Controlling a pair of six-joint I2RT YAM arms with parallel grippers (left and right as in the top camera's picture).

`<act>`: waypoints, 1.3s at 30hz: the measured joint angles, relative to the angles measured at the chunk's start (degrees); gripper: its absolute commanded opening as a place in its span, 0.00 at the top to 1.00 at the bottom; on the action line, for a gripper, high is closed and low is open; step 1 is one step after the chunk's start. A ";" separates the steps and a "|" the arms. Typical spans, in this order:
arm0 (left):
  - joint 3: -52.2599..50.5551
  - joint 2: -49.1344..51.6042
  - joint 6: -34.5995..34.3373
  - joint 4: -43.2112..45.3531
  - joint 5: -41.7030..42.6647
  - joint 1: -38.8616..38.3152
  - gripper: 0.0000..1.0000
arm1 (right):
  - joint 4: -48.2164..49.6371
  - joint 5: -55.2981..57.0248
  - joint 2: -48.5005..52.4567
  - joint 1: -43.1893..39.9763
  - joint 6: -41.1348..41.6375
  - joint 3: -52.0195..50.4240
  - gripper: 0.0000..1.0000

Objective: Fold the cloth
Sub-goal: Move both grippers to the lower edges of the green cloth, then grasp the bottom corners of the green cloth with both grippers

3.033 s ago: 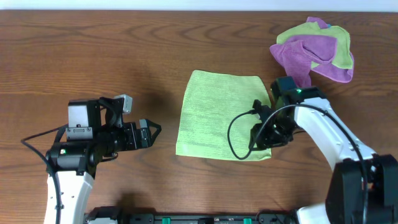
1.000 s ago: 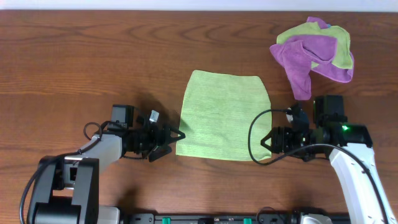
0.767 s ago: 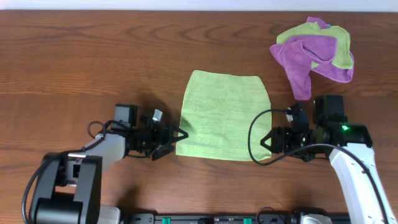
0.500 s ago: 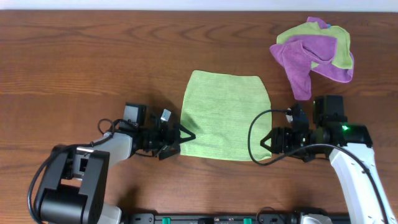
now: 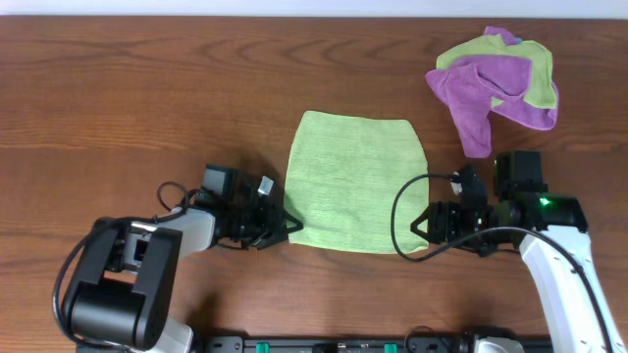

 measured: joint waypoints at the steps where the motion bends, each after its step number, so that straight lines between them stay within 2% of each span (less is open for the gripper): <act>1: -0.11 0.11 0.09 0.15 -0.79 -0.09 0.85 | 0.07 0.00 0.00 0.00 0.00 -0.02 0.36; 2: -0.24 0.33 0.59 0.33 -1.75 -0.17 0.94 | 0.17 0.00 0.00 0.00 0.00 -0.04 0.36; 8: -0.39 0.72 0.74 0.59 -3.13 -0.37 0.94 | 3.82 0.11 -0.11 0.00 0.79 -2.23 0.34; 20: -0.42 0.74 0.92 0.57 -2.10 -0.35 0.94 | 15.58 1.44 -0.15 0.00 8.66 -16.22 0.33; 27: -0.44 0.74 1.20 0.55 -0.24 -0.33 0.94 | 22.32 1.92 -0.15 0.00 13.00 -22.21 0.37; 39: -0.44 0.74 2.51 0.15 2.86 -0.33 0.94 | 32.57 2.05 -0.15 0.00 17.18 -24.09 0.40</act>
